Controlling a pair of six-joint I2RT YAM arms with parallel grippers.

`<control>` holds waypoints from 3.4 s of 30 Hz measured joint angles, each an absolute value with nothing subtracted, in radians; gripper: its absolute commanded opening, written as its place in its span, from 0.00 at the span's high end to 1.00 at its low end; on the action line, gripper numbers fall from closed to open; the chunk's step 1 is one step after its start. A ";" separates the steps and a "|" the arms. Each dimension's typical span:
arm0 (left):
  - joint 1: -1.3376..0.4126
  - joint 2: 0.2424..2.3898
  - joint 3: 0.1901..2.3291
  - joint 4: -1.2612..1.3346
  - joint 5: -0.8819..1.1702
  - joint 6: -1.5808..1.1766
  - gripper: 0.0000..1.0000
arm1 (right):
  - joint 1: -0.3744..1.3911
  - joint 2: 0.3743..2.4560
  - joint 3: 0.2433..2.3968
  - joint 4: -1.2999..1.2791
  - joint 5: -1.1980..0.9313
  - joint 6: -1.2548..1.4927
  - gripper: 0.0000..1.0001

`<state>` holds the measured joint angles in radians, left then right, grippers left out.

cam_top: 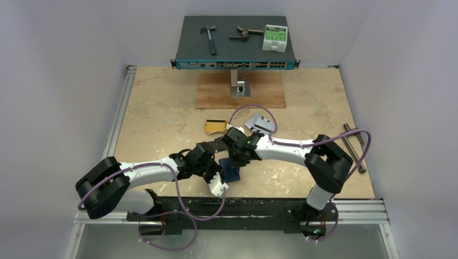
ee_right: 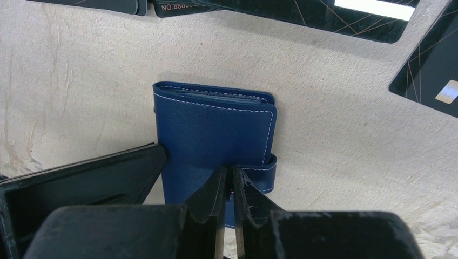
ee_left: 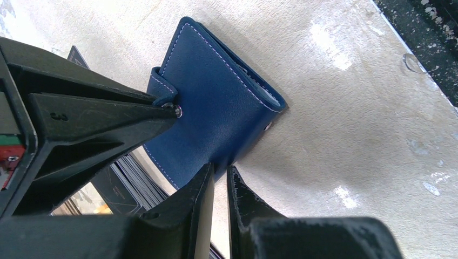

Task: Put the credit cards into the card holder
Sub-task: Close the card holder at the center of the board.

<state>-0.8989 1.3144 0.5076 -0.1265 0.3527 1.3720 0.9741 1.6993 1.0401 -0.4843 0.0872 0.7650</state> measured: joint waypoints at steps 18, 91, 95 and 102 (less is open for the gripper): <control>-0.899 1.314 0.508 -0.126 0.356 1.371 0.88 | 0.974 1.649 1.028 -0.488 0.116 0.769 0.80; -0.899 1.314 0.508 -0.128 0.355 1.346 0.89 | 1.026 1.655 1.055 -0.523 0.160 0.748 1.00; -0.899 1.313 0.508 -0.129 0.355 1.346 0.90 | 1.026 1.673 1.054 -0.508 0.153 0.747 1.00; -0.899 1.312 0.508 -0.135 0.355 1.346 0.90 | 1.026 1.690 1.055 -0.497 0.139 0.741 1.00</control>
<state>-0.8989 1.3125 0.5076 -0.1352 0.3553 1.3464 1.0264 1.6897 1.0546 -0.4969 0.1387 0.7410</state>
